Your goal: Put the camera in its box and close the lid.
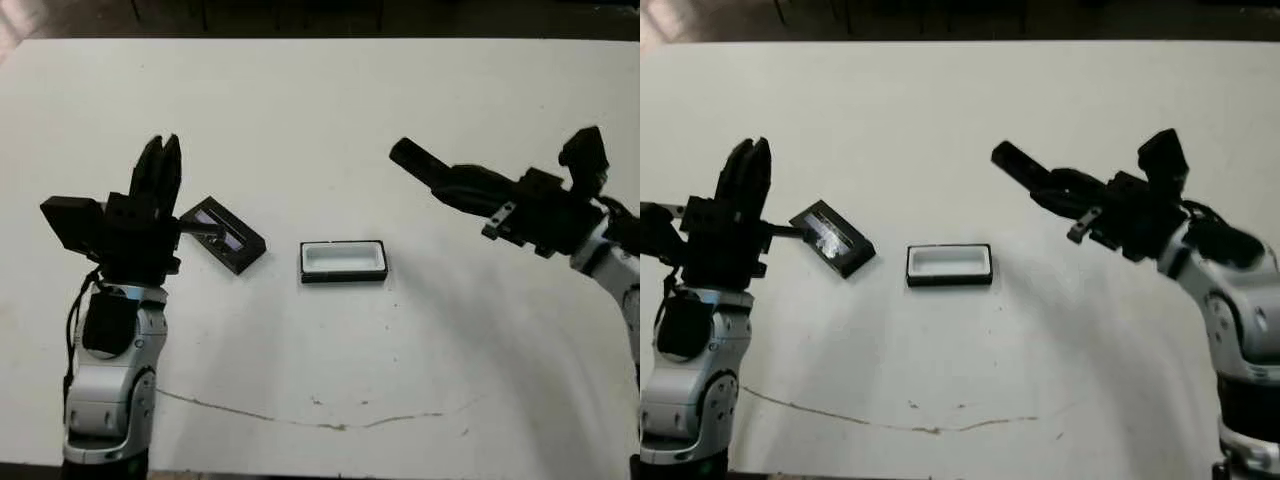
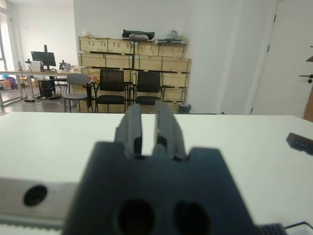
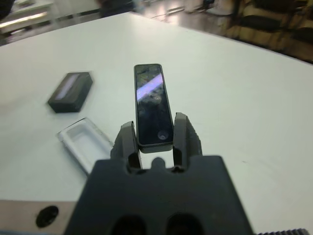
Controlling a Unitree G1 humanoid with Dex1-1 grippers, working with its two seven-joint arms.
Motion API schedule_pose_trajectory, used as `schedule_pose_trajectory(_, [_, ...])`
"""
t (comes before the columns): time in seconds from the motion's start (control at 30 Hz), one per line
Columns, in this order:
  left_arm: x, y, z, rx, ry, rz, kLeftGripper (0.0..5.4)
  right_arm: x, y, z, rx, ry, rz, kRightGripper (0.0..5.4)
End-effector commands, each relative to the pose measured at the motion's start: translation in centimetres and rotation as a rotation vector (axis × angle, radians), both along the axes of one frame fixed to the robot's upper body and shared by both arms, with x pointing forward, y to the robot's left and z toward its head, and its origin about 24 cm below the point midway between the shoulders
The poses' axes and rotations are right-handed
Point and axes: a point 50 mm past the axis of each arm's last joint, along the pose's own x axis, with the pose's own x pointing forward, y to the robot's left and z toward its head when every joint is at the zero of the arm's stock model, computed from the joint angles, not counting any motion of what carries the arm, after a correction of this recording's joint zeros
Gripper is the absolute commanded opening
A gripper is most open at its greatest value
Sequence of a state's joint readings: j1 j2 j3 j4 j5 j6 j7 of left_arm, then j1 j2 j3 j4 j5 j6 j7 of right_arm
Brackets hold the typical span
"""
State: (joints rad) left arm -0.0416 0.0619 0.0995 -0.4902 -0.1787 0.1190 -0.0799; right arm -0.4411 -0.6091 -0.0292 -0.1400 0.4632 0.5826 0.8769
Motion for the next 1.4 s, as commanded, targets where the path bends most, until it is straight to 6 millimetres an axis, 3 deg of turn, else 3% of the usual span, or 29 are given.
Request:
schedule_pose_trajectory(0.03, [0.0,0.3,-0.5,0.01,0.034,0.008,0.0,1.0,0.1,0.3,-0.081,0.025,0.144,0.0])
schedule_pose_trajectory(0.2, [-0.1,0.3,-0.5,-0.004,0.035,0.005,0.0,2.3,0.6,0.7,-0.195,0.093,0.334,0.0])
schedule_pose_trajectory(0.4, [-0.1,0.3,-0.6,-0.001,0.034,0.009,0.0,2.8,1.5,0.9,-0.285,0.135,0.397,0.0])
schedule_pose_trajectory(0.9, [-0.2,0.5,-0.9,0.0,0.038,0.008,0.0,2.4,1.9,-0.9,-0.26,0.146,0.416,0.0])
schedule_pose_trajectory(1.4, [-0.5,0.4,-0.8,0.007,0.032,0.008,0.0,2.5,2.8,-2.7,-0.382,0.141,0.428,0.0])
